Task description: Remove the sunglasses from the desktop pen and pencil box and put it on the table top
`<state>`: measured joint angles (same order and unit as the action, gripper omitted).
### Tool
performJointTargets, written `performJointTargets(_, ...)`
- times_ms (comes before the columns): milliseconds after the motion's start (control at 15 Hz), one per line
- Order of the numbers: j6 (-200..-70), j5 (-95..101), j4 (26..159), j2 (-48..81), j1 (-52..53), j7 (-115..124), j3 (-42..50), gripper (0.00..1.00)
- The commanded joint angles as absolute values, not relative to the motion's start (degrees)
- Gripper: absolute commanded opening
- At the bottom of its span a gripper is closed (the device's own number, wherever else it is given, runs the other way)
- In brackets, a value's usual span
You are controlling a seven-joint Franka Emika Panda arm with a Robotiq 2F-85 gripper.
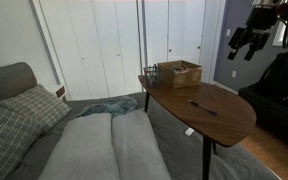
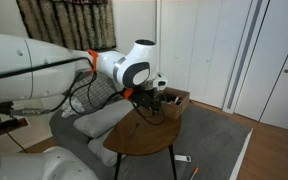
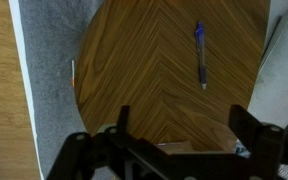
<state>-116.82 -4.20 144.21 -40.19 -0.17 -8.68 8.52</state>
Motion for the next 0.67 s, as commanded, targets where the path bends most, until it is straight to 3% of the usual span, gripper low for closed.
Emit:
performJointTargets(0, -116.70, -4.58, 144.11, -40.11, -0.75, -9.00, 8.06, 1.00)
performJointTargets(600, -120.55, -8.34, 145.21, -40.67, 0.39, -8.88, 9.30, 1.00)
